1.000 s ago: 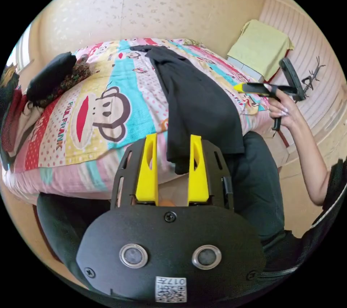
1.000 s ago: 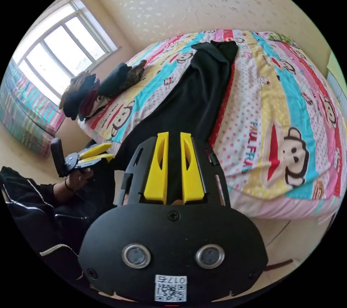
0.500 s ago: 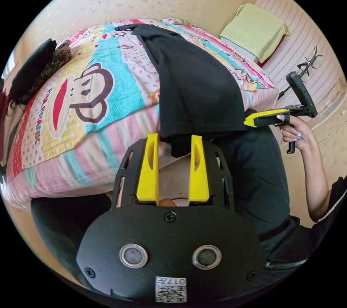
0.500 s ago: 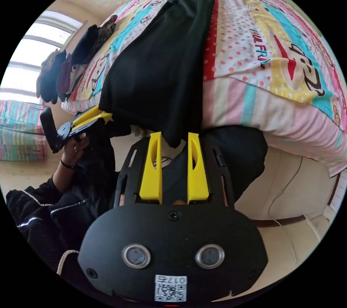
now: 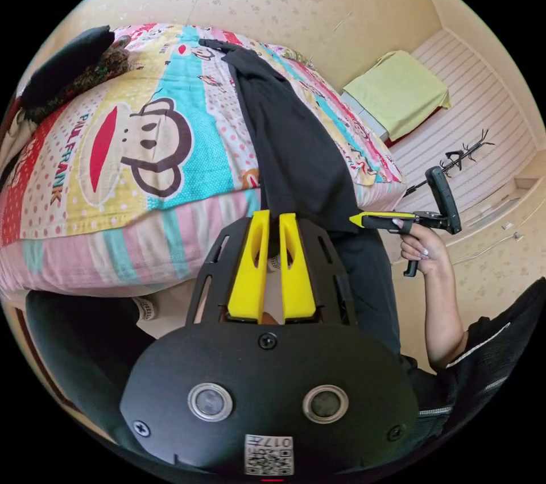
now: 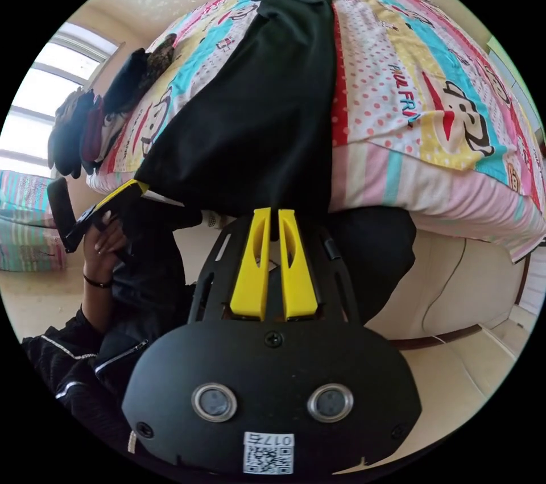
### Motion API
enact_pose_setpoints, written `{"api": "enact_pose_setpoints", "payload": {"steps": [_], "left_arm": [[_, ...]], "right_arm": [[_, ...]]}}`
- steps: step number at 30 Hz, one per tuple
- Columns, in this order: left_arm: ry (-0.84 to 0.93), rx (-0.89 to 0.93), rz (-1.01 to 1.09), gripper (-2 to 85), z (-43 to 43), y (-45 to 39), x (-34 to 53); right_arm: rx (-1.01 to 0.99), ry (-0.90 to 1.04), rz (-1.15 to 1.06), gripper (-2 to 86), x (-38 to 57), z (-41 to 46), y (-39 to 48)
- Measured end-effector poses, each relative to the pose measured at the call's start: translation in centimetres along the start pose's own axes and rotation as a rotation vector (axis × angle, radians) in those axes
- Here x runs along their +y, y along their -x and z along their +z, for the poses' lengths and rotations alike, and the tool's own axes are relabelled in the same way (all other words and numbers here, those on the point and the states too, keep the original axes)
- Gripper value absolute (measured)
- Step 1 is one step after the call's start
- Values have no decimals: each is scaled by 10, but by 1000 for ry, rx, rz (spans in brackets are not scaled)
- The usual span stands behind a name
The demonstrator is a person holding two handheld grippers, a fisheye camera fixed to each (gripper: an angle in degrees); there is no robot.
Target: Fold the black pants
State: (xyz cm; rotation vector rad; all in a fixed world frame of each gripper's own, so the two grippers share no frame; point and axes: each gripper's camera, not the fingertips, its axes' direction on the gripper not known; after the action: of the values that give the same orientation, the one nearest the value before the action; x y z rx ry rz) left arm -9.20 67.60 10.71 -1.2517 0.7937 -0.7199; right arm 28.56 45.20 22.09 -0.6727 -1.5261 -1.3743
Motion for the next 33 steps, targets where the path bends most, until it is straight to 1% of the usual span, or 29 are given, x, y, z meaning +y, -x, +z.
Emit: {"api": "enact_pose_setpoints", "payload": {"steps": [2, 4, 6, 8, 10, 12, 14, 16, 20, 24, 27, 28, 29, 30, 33], "left_arm": [[16, -25, 43, 29, -3, -9, -1], [39, 10, 46, 24, -8, -16, 0], [61, 28, 58, 21, -15, -27, 2], [84, -28, 105, 19, -13, -45, 10], [115, -103, 171, 19, 0, -61, 19], [174, -171, 195, 19, 22, -71, 26], [191, -242, 218, 20, 49, -78, 35], [187, -277, 201, 21, 62, -74, 39], [164, -205, 128, 24, 52, -64, 41], [165, -264, 171, 26, 56, -75, 48], [307, -360, 158, 12, 95, -69, 58], [406, -430, 125, 5, 109, -61, 63], [440, -445, 108, 3, 111, -54, 67], [432, -434, 101, 3, 108, -51, 69], [275, -299, 40, 10, 73, -36, 69]], "right_arm": [[-41, -54, -9, 31, 5, -27, 5], [-49, -103, -28, 31, 11, -55, 12], [7, -129, -64, 30, 21, -86, 21], [90, -100, -91, 30, 26, -97, 28], [122, -49, -110, 30, 29, -93, 31], [133, 17, -88, 30, 28, -75, 30], [186, 39, -57, 30, 26, -55, 27], [197, 31, -69, 31, 26, -39, 28], [243, 30, -69, 33, 33, -34, 45], [262, 56, -76, 36, 32, -34, 55], [275, 86, -52, 42, 32, -28, 53], [273, 85, -46, 43, 33, -29, 54], [280, 82, -36, 46, 36, -35, 55], [297, 71, -34, 48, 39, -42, 58], [299, -7, -29, 59, 46, -67, 63]]}}
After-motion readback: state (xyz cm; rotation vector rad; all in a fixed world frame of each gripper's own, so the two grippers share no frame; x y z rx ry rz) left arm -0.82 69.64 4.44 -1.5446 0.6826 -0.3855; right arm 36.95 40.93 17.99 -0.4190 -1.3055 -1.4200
